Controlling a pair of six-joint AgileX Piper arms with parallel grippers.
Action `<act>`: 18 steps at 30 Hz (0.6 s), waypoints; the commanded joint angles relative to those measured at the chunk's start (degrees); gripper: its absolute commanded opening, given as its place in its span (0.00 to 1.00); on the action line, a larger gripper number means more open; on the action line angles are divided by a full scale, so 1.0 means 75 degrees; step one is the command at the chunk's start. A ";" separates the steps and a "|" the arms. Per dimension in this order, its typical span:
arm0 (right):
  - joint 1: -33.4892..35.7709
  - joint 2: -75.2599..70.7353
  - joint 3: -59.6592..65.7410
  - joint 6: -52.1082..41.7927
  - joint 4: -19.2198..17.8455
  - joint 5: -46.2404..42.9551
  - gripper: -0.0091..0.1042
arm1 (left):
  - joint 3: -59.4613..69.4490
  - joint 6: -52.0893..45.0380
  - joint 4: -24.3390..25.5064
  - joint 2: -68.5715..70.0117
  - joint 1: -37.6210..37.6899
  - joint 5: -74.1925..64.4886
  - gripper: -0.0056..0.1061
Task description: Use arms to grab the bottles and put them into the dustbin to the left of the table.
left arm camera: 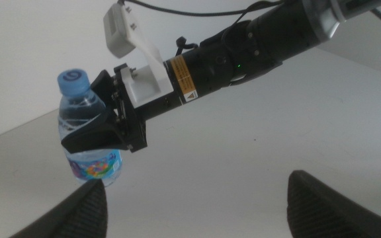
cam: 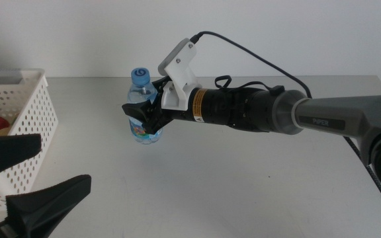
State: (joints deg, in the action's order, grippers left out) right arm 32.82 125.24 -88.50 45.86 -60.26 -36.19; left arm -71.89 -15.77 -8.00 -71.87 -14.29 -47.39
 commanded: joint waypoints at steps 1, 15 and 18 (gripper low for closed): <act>0.0068 -0.0346 -0.0503 0.0003 0.0343 -0.0565 0.07 | -0.0708 -0.0629 -0.0807 -0.0295 -0.0364 0.0104 0.04; 0.0076 0.0029 -0.0521 -0.0026 0.0246 -0.0054 0.29 | -0.0708 -0.0629 -0.0807 -0.0295 -0.0364 0.0104 0.04; 0.0076 0.0015 -0.0521 -0.0026 0.0246 -0.0018 0.48 | -0.0708 -0.0629 -0.0807 -0.0295 -0.0364 0.0104 0.04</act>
State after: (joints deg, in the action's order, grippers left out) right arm 33.47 129.98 -90.19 45.91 -60.57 -32.31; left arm -71.89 -15.77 -8.00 -71.87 -14.29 -47.39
